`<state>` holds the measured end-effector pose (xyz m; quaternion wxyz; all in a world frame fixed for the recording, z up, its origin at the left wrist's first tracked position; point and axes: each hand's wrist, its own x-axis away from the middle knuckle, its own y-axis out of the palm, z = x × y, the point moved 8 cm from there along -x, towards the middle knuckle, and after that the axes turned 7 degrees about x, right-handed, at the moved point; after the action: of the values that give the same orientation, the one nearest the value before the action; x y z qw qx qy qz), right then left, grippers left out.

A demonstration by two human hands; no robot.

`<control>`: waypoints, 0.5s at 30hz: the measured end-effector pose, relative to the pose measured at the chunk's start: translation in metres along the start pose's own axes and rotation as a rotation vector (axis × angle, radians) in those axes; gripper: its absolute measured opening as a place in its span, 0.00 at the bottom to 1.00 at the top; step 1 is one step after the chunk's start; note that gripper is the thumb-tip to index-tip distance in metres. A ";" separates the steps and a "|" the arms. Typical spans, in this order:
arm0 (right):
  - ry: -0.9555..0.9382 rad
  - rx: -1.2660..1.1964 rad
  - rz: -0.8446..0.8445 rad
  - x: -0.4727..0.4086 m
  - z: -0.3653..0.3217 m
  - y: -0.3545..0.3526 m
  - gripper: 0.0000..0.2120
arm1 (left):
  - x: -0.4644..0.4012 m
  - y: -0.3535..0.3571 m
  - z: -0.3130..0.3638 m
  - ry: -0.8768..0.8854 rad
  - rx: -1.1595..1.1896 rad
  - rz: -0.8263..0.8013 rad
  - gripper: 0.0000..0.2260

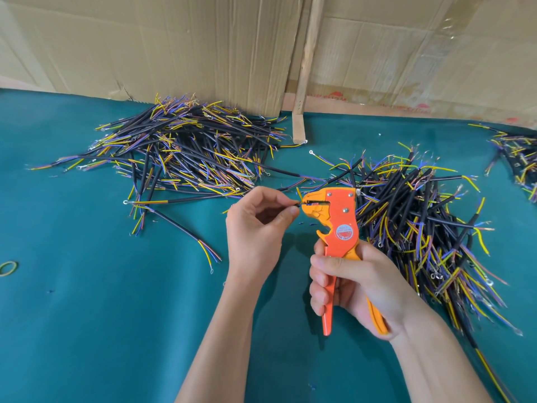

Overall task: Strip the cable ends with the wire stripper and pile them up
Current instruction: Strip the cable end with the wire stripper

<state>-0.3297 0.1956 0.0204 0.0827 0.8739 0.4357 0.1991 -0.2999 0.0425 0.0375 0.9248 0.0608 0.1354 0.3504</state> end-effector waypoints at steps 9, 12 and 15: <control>-0.001 0.004 0.010 -0.001 0.001 0.000 0.10 | 0.000 0.002 0.004 -0.003 0.043 -0.009 0.13; -0.027 0.033 0.068 -0.003 0.001 0.000 0.17 | 0.000 0.003 0.003 -0.012 0.072 -0.002 0.13; -0.060 0.084 0.162 -0.004 0.000 -0.003 0.25 | -0.001 0.004 0.002 -0.018 0.071 0.010 0.12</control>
<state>-0.3346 0.1943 0.0185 0.0424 0.9145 0.3691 0.1604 -0.3024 0.0447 0.0401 0.9215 0.0974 0.1391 0.3494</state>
